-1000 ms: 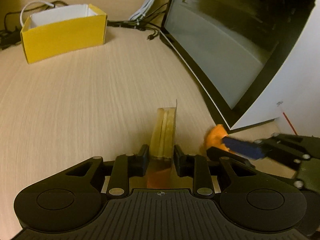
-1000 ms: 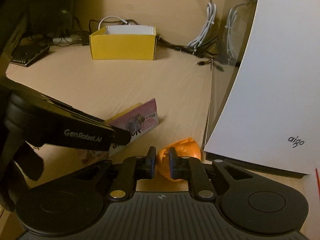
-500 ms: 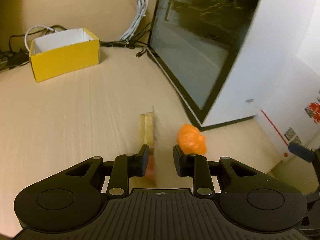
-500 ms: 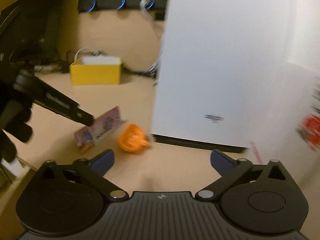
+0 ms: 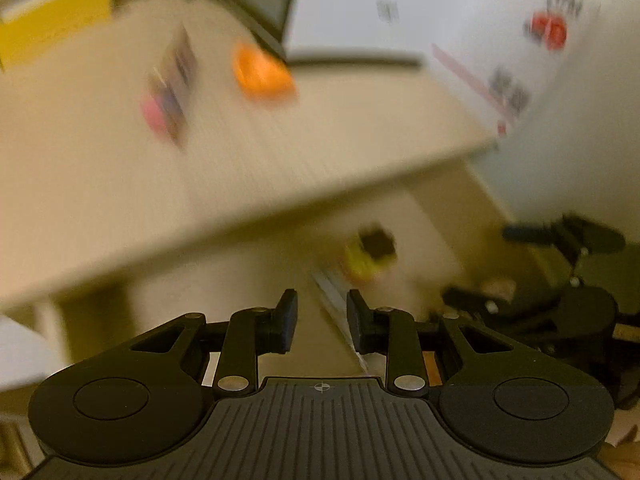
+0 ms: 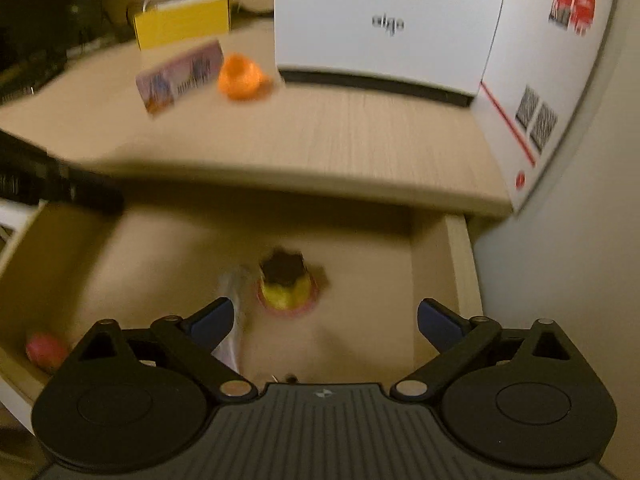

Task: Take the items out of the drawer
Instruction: 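Move both open tools back into the drawer toward the clear packets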

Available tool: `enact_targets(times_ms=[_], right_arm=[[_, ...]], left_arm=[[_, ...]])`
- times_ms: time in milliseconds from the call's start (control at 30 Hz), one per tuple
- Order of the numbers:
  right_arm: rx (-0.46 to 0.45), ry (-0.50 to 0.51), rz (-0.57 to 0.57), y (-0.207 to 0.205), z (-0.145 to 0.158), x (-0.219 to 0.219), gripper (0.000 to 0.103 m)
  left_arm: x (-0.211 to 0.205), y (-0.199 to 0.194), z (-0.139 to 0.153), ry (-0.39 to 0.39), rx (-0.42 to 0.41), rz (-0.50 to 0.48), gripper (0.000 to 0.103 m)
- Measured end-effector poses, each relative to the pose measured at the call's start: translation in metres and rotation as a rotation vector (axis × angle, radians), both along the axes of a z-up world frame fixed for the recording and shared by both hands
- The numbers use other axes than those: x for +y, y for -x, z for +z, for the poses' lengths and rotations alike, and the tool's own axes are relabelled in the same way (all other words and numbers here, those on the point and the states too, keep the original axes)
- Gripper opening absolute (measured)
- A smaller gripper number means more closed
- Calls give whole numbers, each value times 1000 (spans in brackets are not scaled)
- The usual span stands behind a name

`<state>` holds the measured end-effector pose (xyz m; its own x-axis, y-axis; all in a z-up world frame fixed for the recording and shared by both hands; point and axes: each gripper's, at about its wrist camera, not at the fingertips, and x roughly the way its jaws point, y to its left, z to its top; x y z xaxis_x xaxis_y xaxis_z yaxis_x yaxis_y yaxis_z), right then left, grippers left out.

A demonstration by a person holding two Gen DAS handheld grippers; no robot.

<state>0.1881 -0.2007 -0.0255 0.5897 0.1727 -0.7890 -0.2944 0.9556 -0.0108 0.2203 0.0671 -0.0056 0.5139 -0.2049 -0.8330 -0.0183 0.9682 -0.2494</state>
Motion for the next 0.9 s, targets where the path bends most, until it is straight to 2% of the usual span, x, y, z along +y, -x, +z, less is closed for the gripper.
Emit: enact_targets(times_ms=[100,133,233,333,467,600,667,767,800,833,900], right_arm=[[20,36,-26,4,-17,-1,98],[20,49,-35,5,-20,-1,94],[11,34,-46,8,-18,-5,94],[15,30,-53,15,-19,-10,94],[14,29,-68,24,-23,-13,94],[2,40,-59,28,-22,-12,94],[-4,44,-51,29,-22,-11,94],[-6,38,-49,28,-23,-11,94],[-7,35,-50,27,-23,-12,94],[-6,30,-50,26,-23,-12,94],[-5,24,-51,26,-23,-12,94]], left_arm=[[-12,-15,-25,44,97,10,29],[-15,-21,-32,57,122,22,29],[-20,-39,-50,102,197,84,29],[-28,-48,-64,133,234,111,29],[-46,-58,-72,34,238,94,30],[-57,-61,-74,-98,222,51,35],[-57,-56,-76,-134,206,37,46],[-54,-51,-77,-137,210,34,46],[-53,-50,-77,-125,212,43,43],[-51,-50,-76,-92,212,61,39],[-46,-51,-73,-4,210,107,39]])
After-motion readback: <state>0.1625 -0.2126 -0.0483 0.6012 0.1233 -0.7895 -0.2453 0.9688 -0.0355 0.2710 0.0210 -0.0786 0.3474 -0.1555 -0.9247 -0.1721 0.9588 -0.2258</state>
